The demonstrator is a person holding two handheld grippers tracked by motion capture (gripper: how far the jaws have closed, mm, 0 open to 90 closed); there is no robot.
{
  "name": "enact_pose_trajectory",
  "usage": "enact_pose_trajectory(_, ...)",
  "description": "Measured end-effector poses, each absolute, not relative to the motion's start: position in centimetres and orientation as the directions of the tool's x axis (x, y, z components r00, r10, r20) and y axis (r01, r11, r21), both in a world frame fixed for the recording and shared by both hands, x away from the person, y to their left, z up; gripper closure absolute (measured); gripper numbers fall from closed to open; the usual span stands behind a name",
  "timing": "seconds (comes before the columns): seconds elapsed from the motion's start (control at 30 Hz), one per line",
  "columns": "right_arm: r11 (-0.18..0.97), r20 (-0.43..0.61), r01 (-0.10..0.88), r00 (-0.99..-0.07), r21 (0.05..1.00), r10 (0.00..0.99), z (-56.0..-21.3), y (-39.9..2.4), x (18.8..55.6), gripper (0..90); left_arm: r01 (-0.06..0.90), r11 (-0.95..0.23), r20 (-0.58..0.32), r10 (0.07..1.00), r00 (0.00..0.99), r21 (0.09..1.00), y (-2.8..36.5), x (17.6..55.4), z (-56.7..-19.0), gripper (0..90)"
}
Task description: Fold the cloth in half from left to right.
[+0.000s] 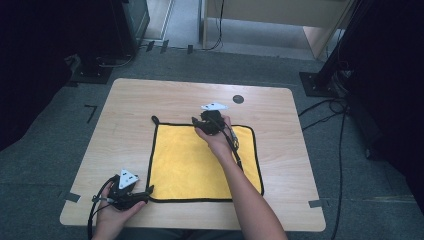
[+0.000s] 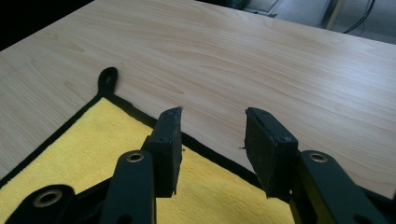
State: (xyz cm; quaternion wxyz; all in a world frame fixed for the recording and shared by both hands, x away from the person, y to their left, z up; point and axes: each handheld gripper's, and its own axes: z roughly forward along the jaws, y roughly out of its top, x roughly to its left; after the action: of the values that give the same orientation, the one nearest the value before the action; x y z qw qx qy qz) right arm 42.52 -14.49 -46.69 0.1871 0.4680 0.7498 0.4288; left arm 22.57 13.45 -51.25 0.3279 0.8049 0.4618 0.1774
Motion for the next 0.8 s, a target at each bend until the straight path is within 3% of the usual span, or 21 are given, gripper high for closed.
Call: enact_pose_trajectory(0.8, 0.264, 0.121, 0.573, -0.546, 0.776, 0.829, -49.1, -6.8, 44.4, 56.4, 0.631, -0.357, -0.008, 0.866, 0.500, 0.688, 13.3, 22.3, -51.3, 28.1)
